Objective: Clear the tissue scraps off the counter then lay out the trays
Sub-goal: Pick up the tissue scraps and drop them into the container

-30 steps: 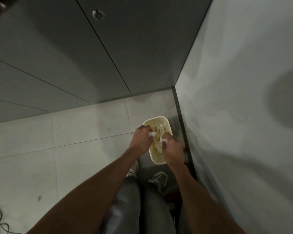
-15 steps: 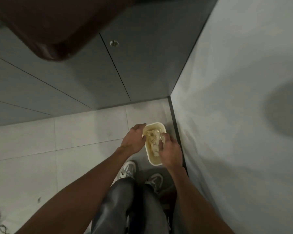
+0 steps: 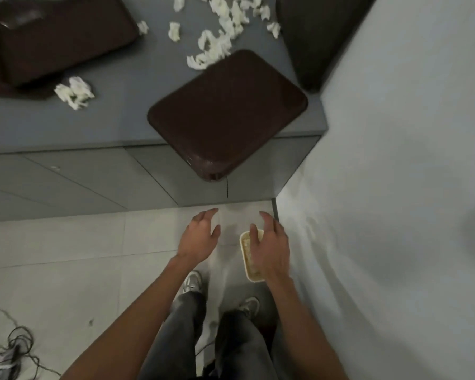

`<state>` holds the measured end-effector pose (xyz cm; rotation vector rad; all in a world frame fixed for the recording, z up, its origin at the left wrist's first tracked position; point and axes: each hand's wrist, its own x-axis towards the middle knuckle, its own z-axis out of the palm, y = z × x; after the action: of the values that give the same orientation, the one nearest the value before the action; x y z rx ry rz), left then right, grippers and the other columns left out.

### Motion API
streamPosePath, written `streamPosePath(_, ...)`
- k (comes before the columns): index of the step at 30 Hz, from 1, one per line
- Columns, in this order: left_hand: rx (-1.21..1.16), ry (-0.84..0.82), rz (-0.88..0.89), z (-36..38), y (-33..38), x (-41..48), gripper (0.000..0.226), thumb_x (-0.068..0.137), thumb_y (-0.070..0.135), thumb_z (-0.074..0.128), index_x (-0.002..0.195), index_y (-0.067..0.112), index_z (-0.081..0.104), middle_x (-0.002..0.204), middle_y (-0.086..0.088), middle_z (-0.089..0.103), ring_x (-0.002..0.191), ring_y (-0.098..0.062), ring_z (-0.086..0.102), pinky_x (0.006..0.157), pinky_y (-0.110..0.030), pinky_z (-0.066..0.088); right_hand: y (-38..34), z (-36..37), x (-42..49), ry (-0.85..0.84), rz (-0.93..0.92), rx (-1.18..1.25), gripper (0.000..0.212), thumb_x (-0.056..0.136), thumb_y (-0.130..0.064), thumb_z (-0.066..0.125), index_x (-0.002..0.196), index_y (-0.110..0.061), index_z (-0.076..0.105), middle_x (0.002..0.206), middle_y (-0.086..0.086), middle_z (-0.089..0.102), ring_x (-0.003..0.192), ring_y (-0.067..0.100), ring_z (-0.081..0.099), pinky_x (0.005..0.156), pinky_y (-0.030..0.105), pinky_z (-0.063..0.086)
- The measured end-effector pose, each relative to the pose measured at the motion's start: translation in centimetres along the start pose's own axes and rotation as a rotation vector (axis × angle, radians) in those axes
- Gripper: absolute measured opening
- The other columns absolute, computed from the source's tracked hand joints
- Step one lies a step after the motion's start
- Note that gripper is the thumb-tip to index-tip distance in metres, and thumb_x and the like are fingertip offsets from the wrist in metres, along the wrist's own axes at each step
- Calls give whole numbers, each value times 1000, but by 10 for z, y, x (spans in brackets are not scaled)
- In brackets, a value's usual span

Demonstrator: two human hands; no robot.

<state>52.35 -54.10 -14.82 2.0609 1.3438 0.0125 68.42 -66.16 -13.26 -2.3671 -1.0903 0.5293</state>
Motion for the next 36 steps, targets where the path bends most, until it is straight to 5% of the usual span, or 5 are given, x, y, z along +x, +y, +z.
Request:
streamPosePath(11,-91,238,41,-184,-52,-2,30,99,26,59,129,23,61,127,-1,67,109,-26,66,86,-40,57,-178,-27,8,106,-115,69,39,105,-47,51,141,-32,54,135,-10,61,120,7,55,101,31,50)
streamPosePath(23,-192,326,69,-342,-160,49,15,97,19,62,110,24,67,103,2,72,92,-20,68,79,-33,54,-349,26,68,75,-124,111,36,105,-45,53,136,-26,58,130,-6,65,120,11,59,95,22,44)
streamPosePath(27,-180,397,62,-374,-190,78,11,98,20,63,108,24,68,103,3,73,91,-19,69,78,-32,55,-392,47,96,32,-170,165,25,104,-37,59,125,-24,62,119,-5,69,109,11,64,92,28,54)
streamPosePath(33,-136,395,3,-409,-214,131,22,96,20,63,118,21,64,118,-4,69,101,-30,68,83,-41,56,-441,75,155,-110,-264,94,22,102,-33,65,120,-21,64,111,-3,68,88,5,62,68,4,40)
streamPosePath(36,-56,315,-20,-417,-215,158,37,98,29,61,134,22,54,134,-7,57,111,-37,63,85,-49,56,-459,90,188,-190,-331,64,19,103,-34,63,118,-22,63,112,-2,68,89,8,65,70,15,47)
